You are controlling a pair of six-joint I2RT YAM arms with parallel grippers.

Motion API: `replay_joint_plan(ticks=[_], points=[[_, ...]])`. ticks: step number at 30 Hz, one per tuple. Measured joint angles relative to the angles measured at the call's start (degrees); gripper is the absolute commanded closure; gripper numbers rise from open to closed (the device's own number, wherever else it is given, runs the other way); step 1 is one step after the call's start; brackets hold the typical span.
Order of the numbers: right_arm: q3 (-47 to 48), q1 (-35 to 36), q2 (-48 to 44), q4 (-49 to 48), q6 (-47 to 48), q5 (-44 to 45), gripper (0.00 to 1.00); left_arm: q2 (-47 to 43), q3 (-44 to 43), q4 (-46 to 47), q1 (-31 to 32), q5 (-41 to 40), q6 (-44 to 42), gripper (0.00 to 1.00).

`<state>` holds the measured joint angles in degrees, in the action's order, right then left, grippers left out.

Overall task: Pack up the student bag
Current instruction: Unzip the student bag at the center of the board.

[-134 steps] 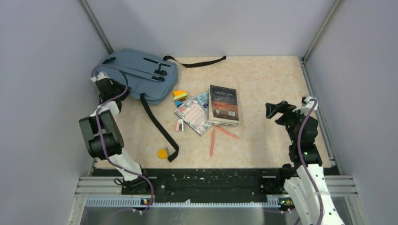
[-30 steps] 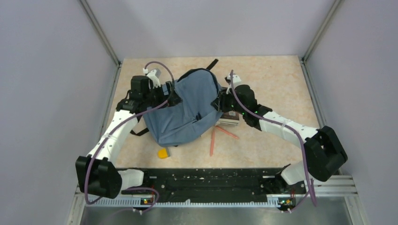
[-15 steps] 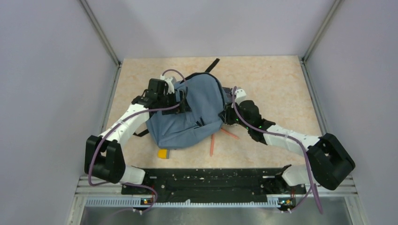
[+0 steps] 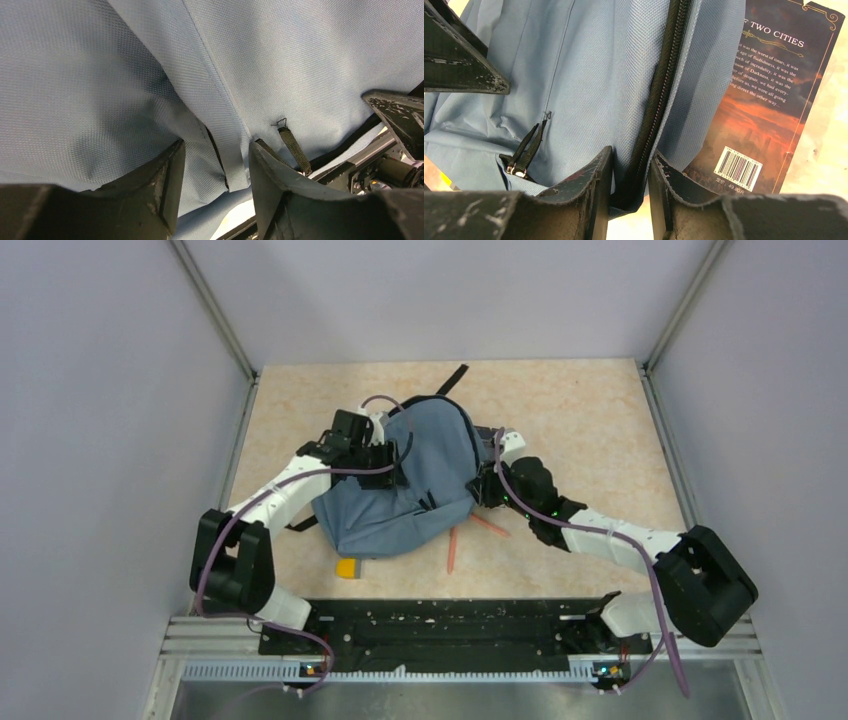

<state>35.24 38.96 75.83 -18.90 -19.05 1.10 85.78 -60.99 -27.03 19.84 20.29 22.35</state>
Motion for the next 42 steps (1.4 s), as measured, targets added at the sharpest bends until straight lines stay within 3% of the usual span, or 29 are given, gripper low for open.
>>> replay_joint_plan(ticks=[5,6,7,11,17,22,28,42], points=[[0.0,0.31,-0.09,0.28,-0.02,1.16,0.57,2.36,-0.33,-0.44,0.52,0.85,0.17,0.87],[0.07,0.35,-0.28,0.68,0.0,1.7,0.52,3.06,-0.61,-0.83,0.5,0.9,0.07,0.98],[0.13,0.39,-0.68,1.44,-0.02,2.32,0.47,3.19,-0.63,-0.9,0.5,0.87,0.09,1.0],[0.7,0.42,-3.87,6.75,0.13,5.2,0.29,3.19,-0.7,-1.18,0.59,1.14,0.09,1.0],[4.81,0.44,-9.97,14.86,1.88,6.43,0.25,0.92,-0.66,-1.22,0.59,0.9,0.07,1.0],[10.91,0.44,-11.08,17.14,2.54,1.77,0.31,-2.54,-0.57,-1.27,0.59,-0.31,-0.02,1.0],[14.43,1.07,-9.11,16.06,0.94,-7.04,0.45,-2.99,-0.57,-1.55,0.61,-0.85,-0.09,1.0],[19.98,7.96,4.79,20.0,-0.68,-12.72,0.54,-2.99,-0.57,-1.66,0.7,-0.92,-0.17,1.0]])
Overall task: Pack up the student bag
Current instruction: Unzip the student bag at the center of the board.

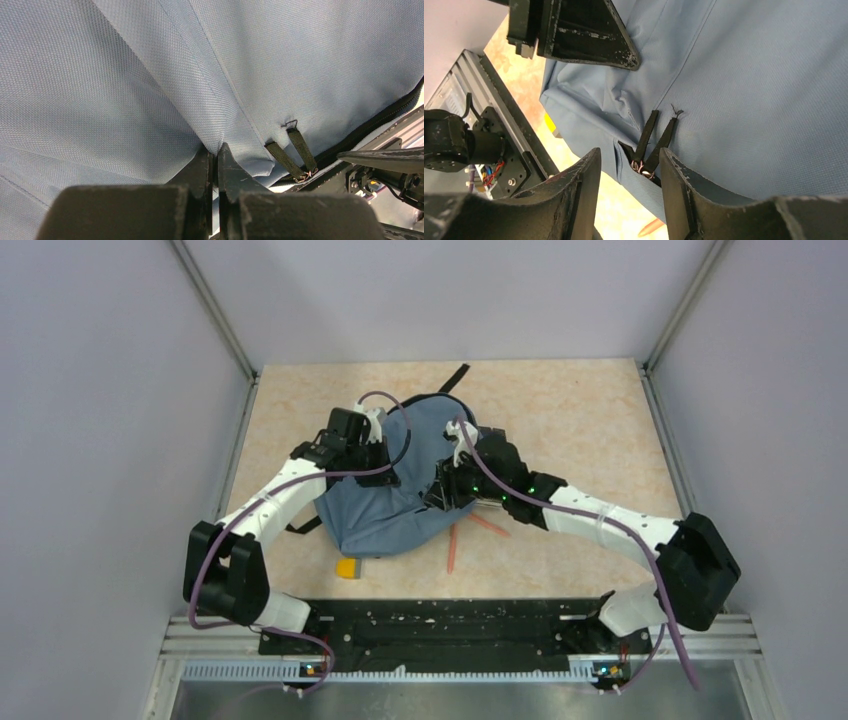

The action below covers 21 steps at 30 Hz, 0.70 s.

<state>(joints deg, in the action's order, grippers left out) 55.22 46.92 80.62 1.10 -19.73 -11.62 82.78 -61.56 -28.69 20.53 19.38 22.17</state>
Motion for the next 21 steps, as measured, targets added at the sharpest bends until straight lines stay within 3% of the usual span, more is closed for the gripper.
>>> replay_joint_plan(ticks=[21], points=[[1.11,1.11,3.45,3.39,0.0,5.18,0.65,0.0,0.0,-0.07,0.04,-0.42,-0.11,1.0]])
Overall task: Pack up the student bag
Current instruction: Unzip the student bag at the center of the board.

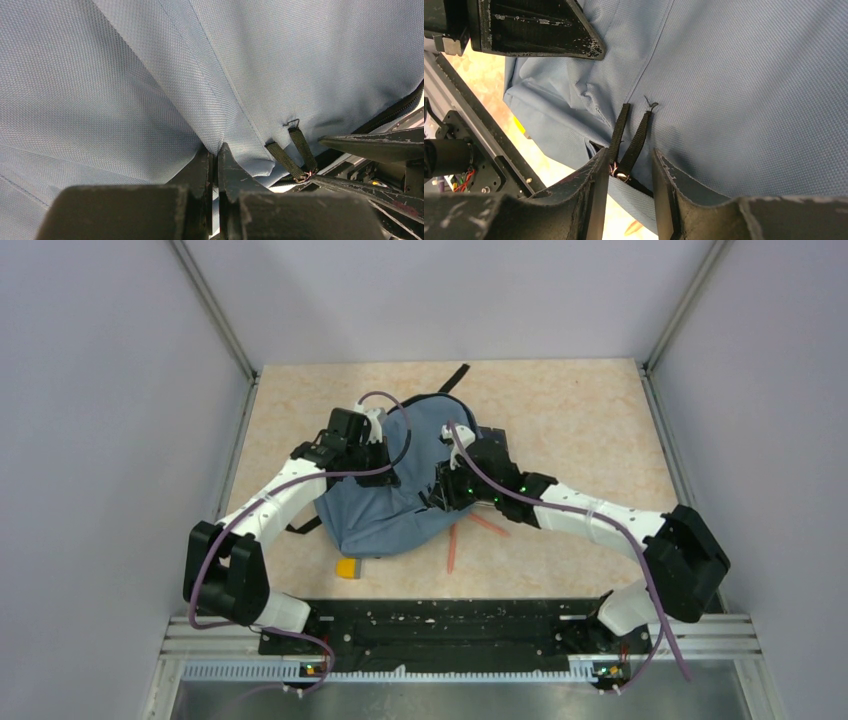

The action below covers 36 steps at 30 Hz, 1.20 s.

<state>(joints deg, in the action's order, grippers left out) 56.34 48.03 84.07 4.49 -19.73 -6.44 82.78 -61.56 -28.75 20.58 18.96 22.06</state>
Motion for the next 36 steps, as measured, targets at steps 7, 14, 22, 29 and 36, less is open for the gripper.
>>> replay_joint_plan(ticks=[7,14,22,29,36], points=[[0.57,0.76,1.77,0.0,0.02,1.09,0.67,0.0,0.0,0.0,0.0,0.0,-0.2,1.0],[2.62,3.04,3.78,1.68,0.52,5.55,0.69,0.0,0.0,-0.07,0.0,-0.02,-0.39,1.0],[2.73,3.89,3.78,2.49,0.61,10.38,0.76,0.0,0.0,-0.09,0.0,-0.15,-0.59,1.0],[2.73,3.89,3.78,2.47,0.37,11.39,0.71,0.0,0.0,-0.09,0.0,-0.37,-0.79,1.0],[2.73,3.89,3.78,2.43,-0.35,11.58,0.61,0.0,0.0,-0.11,0.0,-0.39,-0.81,1.0]])
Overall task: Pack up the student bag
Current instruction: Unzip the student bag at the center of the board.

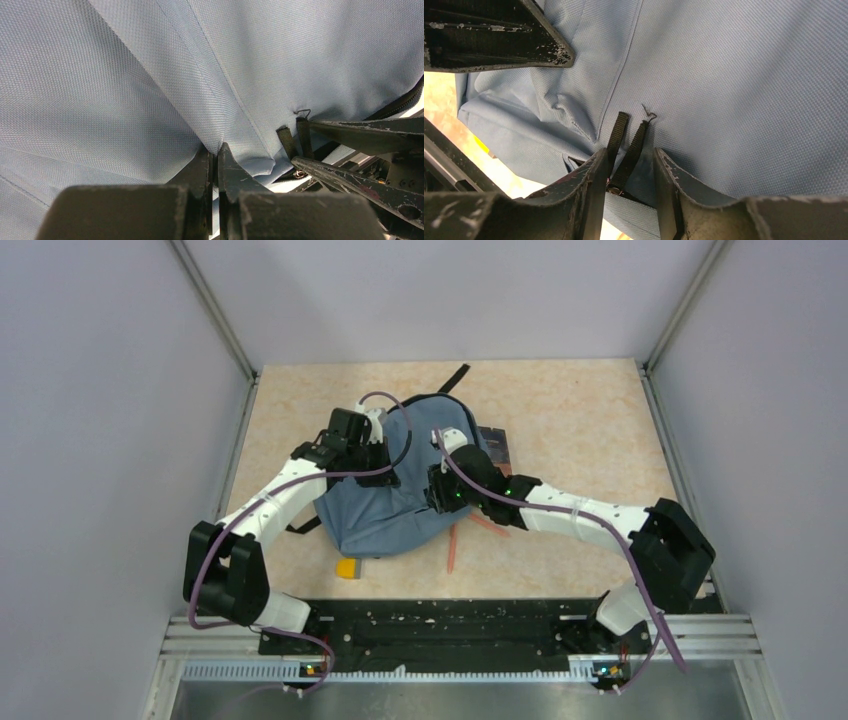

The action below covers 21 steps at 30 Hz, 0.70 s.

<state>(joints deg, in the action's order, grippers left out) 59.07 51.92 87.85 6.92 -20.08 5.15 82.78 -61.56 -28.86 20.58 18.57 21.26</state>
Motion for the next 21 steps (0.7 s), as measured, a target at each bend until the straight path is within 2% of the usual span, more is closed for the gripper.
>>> replay_joint_plan(ticks=[7,12,21], points=[[0.0,0.04,-0.02,0.11,-0.52,1.92,0.49,0.0,0.0,-0.02,0.02,0.0,0.0,1.0],[-0.04,0.04,-0.24,0.31,-0.57,3.5,0.5,0.0,0.0,-0.04,0.07,-0.02,-0.09,1.0],[-0.15,0.04,-1.18,0.42,-0.63,4.17,0.59,0.0,0.0,-0.2,0.07,-0.02,-0.2,1.0]])
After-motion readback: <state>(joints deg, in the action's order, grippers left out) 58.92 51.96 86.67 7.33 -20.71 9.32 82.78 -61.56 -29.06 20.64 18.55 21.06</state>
